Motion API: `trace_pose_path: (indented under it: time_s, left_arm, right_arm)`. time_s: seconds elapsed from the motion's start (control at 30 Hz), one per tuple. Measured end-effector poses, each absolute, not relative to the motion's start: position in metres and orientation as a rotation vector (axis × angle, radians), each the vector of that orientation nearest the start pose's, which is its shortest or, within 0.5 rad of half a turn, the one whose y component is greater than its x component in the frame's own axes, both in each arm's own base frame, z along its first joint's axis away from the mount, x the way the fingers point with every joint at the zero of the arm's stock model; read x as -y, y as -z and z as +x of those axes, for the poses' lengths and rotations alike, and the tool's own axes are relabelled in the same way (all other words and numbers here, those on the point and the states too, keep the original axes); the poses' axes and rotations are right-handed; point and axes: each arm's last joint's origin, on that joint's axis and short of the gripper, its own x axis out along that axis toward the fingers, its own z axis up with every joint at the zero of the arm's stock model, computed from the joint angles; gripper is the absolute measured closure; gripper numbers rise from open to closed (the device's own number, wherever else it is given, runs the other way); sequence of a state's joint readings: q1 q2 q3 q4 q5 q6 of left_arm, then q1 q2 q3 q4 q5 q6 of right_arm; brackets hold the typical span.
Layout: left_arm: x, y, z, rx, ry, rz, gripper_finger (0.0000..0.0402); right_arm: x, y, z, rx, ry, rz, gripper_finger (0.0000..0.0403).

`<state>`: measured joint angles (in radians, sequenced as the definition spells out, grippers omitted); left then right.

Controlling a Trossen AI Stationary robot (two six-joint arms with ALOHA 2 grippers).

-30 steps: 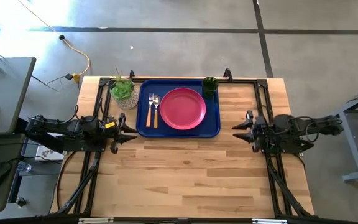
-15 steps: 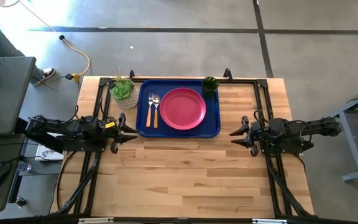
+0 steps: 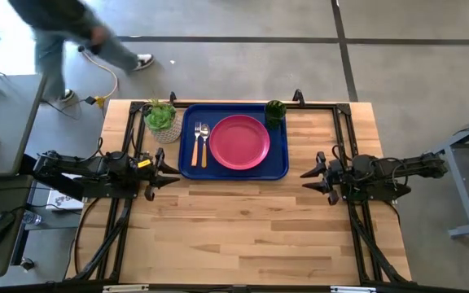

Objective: Pick and place plate/cup/fork/spoon on tray
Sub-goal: Return to Home Position

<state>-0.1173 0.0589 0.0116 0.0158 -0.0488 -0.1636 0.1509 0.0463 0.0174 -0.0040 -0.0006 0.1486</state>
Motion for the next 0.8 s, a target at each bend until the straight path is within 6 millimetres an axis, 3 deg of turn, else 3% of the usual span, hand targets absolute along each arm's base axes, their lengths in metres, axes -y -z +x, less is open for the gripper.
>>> trace_pose_path:
  time_s: [0.8]
  left_arm:
    - [0.0104, -0.1644, 0.1001, -0.037, 0.066, -0.161, 0.0303]
  right_arm:
    - [-0.0149, -0.1653, 0.0984, -0.044, -0.146, 0.128, 0.0265]
